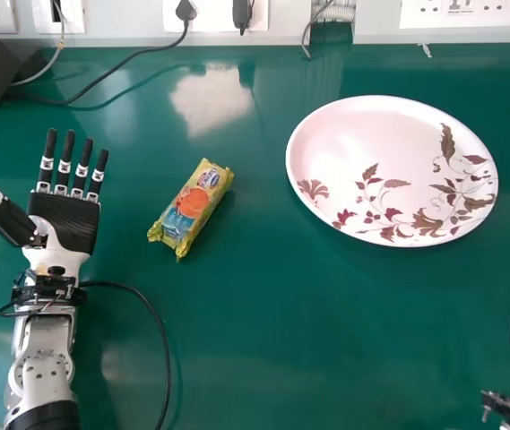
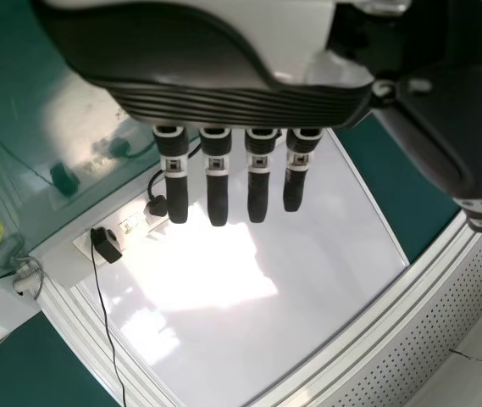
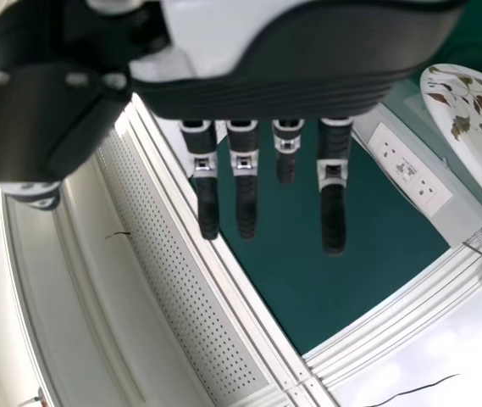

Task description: Pick up biscuit and place it in the plate

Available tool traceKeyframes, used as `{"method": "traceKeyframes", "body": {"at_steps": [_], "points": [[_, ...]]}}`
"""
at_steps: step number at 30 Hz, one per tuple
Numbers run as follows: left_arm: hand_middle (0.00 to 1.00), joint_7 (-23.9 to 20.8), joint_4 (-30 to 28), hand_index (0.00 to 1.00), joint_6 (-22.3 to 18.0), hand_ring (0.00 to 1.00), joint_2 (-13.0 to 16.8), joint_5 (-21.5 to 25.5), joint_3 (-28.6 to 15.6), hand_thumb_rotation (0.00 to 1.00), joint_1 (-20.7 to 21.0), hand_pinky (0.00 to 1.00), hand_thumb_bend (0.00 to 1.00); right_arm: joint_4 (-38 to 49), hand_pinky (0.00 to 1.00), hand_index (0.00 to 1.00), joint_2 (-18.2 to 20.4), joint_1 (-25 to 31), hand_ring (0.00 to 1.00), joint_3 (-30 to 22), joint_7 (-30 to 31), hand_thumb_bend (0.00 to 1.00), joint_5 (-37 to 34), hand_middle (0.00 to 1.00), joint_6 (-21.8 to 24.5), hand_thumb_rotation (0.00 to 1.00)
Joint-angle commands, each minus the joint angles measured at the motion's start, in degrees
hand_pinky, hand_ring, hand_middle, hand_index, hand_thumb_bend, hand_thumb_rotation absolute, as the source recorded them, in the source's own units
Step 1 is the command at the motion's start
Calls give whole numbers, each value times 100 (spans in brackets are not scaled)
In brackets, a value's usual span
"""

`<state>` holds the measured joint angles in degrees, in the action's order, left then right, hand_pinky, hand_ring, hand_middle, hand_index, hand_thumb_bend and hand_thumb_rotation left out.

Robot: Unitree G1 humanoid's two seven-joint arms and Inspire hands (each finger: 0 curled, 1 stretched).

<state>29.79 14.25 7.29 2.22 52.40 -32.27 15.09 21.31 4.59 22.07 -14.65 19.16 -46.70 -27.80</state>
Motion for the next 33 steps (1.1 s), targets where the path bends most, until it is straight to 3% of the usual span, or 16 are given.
{"method": "traceKeyframes", "body": {"at_steps": [1,33], "points": [[90,45,237,92,39,86,-123,-11,44,66,-205,82,100,61,45,75,242,43,56,7,24,86,-31,77,-63,13],[89,-31,83,90,-33,84,-188,-51,83,65,-258,81,100,39,44,75,174,-23,56,11,-72,88,3,76,-67,14]]}}
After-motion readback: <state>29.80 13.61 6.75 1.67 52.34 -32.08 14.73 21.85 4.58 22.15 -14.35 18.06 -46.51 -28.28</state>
